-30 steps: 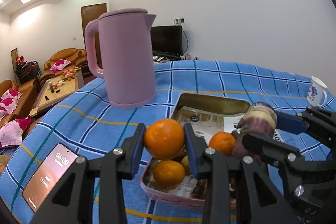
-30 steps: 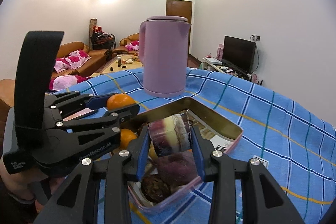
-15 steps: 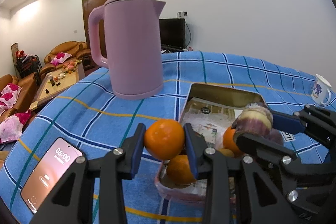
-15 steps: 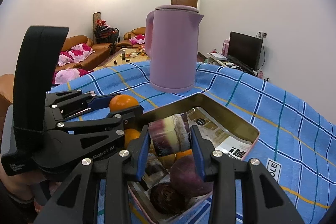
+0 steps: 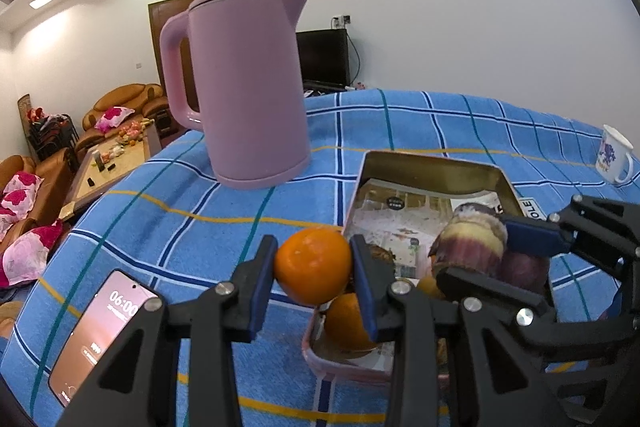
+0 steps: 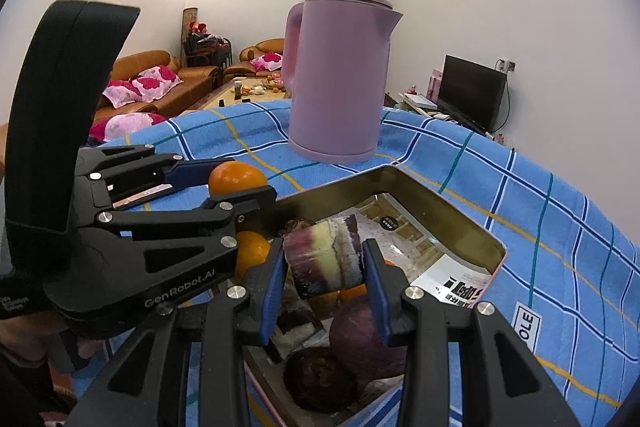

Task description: Organize fruits

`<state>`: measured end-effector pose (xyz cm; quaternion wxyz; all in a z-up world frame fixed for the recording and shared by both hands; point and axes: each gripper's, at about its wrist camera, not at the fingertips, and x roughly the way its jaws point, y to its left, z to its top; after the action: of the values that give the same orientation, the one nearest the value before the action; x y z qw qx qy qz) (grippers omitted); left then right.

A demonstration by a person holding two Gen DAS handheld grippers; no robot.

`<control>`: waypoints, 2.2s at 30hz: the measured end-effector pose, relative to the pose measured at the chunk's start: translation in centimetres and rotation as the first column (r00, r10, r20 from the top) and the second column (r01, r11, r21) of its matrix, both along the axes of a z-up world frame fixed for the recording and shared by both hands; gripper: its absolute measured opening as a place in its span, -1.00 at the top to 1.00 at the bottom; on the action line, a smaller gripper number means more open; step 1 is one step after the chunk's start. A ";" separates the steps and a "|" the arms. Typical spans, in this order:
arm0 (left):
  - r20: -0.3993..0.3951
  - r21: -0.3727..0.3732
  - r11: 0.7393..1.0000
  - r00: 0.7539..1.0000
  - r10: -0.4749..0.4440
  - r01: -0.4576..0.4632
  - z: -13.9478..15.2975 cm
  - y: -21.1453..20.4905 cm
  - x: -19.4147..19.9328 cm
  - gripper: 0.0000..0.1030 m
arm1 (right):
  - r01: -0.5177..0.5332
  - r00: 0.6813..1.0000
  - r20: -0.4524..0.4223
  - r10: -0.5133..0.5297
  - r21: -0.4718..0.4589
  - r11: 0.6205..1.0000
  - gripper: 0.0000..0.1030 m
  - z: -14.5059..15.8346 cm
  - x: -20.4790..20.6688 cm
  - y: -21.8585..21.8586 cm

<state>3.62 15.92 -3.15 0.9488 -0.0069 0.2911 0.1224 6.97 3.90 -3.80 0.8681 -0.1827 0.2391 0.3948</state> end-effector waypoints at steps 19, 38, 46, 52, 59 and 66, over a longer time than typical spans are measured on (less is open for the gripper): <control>0.050 -0.014 1.000 0.999 0.006 -0.005 1.5 -0.4 -0.9 -0.48 | 0.016 1.000 -0.022 -0.014 0.078 0.997 0.07 1.6 0.6 -2.1; 0.122 0.010 1.000 0.992 -0.028 0.027 3.9 -3.8 -2.4 -0.85 | 0.199 0.980 -0.019 -0.198 0.125 0.972 -0.04 3.3 0.9 -9.5; 0.119 0.025 0.998 0.991 -0.058 0.055 4.0 -5.6 -2.5 -0.85 | 0.222 0.975 -0.024 -0.221 0.137 0.965 -0.05 3.3 0.7 -10.8; 0.122 0.034 0.997 0.990 -0.071 0.067 4.1 -6.4 -2.6 -0.86 | 0.231 0.973 -0.027 -0.230 0.152 0.961 -0.05 3.5 0.8 -11.5; 0.126 0.035 0.997 0.989 -0.073 0.069 4.1 -6.6 -2.5 -0.86 | 0.233 0.972 -0.023 -0.232 0.147 0.961 -0.05 3.4 0.7 -11.4; 0.123 0.042 0.996 0.989 -0.084 0.079 4.1 -7.2 -2.2 -0.86 | 0.243 0.970 -0.027 -0.242 0.153 0.958 -0.06 3.3 0.8 -11.8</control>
<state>1.38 8.74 0.96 0.9693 0.0150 0.2291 0.0883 7.76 -7.86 -0.46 0.9206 -0.0824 0.2318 0.3034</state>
